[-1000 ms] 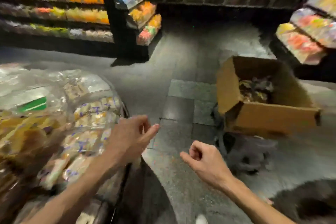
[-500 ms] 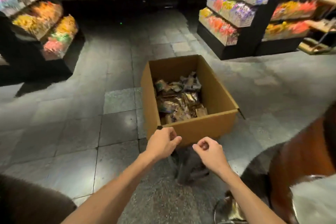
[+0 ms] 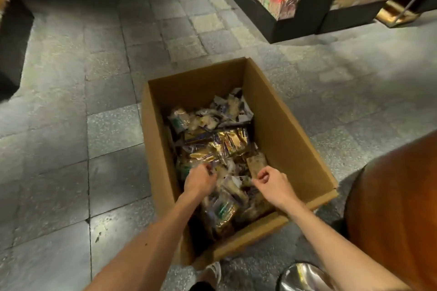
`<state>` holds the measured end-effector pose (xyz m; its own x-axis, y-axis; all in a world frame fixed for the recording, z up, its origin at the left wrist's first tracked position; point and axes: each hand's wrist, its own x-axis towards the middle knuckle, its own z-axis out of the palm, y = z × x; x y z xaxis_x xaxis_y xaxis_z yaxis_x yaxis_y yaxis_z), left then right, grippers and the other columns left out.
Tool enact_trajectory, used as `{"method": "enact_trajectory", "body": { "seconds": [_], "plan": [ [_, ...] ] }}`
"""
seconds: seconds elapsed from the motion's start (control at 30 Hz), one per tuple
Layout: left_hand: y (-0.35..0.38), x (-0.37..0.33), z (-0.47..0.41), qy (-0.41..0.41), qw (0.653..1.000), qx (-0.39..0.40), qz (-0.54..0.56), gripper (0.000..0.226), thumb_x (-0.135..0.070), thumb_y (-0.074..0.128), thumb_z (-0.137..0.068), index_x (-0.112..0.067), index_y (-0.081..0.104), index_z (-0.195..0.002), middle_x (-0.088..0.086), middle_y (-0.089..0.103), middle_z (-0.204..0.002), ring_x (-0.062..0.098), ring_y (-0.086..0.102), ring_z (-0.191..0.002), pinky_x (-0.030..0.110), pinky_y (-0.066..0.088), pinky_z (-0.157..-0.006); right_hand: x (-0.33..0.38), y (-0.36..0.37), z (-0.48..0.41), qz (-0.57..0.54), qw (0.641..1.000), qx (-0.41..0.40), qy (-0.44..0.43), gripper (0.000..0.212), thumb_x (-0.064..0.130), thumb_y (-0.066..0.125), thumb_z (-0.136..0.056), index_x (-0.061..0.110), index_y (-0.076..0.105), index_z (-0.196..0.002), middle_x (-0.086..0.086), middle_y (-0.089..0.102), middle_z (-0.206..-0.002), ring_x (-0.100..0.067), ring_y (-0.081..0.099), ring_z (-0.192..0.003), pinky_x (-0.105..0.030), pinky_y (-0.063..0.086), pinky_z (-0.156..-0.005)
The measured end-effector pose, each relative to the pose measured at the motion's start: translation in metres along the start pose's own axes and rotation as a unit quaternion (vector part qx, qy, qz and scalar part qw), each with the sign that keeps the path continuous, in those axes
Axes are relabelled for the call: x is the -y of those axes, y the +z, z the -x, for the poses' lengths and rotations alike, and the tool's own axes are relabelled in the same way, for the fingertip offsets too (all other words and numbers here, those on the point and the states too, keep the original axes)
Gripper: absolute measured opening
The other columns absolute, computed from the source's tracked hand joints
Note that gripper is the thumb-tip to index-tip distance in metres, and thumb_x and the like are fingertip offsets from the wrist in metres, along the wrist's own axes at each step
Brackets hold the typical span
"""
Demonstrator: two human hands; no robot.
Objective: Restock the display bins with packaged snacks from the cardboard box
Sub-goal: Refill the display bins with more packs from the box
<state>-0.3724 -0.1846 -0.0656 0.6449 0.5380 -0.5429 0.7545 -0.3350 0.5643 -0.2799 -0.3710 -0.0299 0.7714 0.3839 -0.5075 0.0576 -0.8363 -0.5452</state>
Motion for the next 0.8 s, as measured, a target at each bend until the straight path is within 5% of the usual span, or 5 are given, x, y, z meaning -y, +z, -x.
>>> {"method": "enact_trajectory", "body": {
  "seconds": [0.17,0.33,0.53,0.63,0.8],
  "plan": [
    [-0.005,0.005,-0.103,-0.031,0.993,0.026,-0.107,0.042,-0.040,0.061,-0.094,-0.011,0.058,-0.124,0.011,0.063,-0.124,0.030,0.061,-0.113,0.042,0.053,-0.095,0.012,0.013,-0.108,-0.041,0.994,0.046,0.089,0.036,0.039,0.072,-0.090,0.017,0.058,-0.116,-0.001,0.066,-0.112,-0.019,0.062,-0.105,-0.033,0.050,-0.088],
    [-0.012,-0.002,-0.181,-0.009,0.985,0.017,-0.173,0.071,-0.048,0.061,-0.094,-0.011,0.033,-0.147,0.014,0.035,-0.152,0.033,0.034,-0.140,0.044,0.038,-0.109,0.020,0.033,-0.189,-0.075,0.988,0.047,0.130,0.069,0.035,0.079,-0.084,0.013,0.045,-0.140,-0.005,0.057,-0.134,-0.024,0.056,-0.121,-0.037,0.045,-0.103],
    [-0.001,0.008,-0.239,-0.026,0.963,0.120,-0.240,0.116,-0.073,0.076,-0.064,-0.018,0.026,-0.153,0.013,0.009,-0.163,0.034,0.010,-0.151,0.050,0.030,-0.118,0.015,0.053,-0.259,-0.142,0.974,0.060,0.169,0.129,0.044,0.091,-0.066,0.017,0.006,-0.160,-0.006,0.025,-0.163,-0.028,0.028,-0.148,-0.048,0.027,-0.121],
    [0.012,0.018,-0.240,-0.011,0.964,0.122,-0.236,0.115,-0.060,0.084,-0.064,-0.016,0.023,-0.151,0.015,0.012,-0.161,0.035,0.032,-0.143,0.045,0.039,-0.112,0.012,0.067,-0.275,-0.169,0.962,0.088,0.198,0.136,0.038,0.090,-0.069,0.017,-0.010,-0.159,-0.007,0.007,-0.167,-0.028,0.013,-0.153,-0.043,0.018,-0.122],
    [0.028,0.030,-0.240,-0.011,0.973,0.143,-0.179,0.121,-0.047,0.089,-0.066,-0.019,0.008,-0.151,0.015,0.048,-0.142,0.034,0.052,-0.128,0.048,0.046,-0.104,0.008,0.074,-0.286,-0.126,0.966,0.057,0.220,0.133,0.042,0.089,-0.070,0.007,-0.004,-0.159,-0.011,0.008,-0.167,-0.029,0.010,-0.153,-0.041,0.017,-0.122]
  ]
}}
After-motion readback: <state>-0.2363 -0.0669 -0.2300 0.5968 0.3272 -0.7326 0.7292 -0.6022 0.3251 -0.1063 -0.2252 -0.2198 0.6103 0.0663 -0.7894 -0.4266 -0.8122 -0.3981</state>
